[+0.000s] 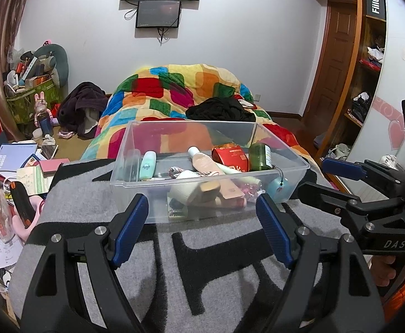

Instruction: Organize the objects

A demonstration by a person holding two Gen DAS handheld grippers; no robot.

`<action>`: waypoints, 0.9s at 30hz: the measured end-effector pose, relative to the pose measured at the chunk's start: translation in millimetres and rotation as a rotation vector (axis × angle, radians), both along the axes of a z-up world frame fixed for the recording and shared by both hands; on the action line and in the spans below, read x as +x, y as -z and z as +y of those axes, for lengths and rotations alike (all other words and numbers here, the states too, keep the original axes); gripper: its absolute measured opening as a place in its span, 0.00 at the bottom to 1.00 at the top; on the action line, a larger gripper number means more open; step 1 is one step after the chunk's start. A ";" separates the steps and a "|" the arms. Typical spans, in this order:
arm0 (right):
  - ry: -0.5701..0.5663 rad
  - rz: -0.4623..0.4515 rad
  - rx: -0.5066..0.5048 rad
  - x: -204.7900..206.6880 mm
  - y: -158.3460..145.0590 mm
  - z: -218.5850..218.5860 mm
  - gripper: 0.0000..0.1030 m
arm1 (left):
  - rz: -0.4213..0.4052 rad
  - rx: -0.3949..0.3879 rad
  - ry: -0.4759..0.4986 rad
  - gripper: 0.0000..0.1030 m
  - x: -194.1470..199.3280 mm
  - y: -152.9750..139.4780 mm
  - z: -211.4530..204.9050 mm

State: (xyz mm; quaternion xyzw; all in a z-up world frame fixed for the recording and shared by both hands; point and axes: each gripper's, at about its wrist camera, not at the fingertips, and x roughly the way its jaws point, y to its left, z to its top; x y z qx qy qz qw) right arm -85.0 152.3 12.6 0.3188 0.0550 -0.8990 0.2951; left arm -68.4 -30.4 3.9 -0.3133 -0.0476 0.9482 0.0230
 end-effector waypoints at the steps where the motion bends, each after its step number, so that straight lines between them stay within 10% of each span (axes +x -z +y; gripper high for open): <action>1: 0.000 -0.001 -0.001 -0.1 0.3 0.4 0.74 | 0.000 0.000 0.001 0.78 -0.1 -0.2 0.0; 27: 0.009 -0.024 -0.014 4.1 5.6 1.3 0.75 | -0.014 0.019 -0.005 0.95 1.6 1.2 -2.4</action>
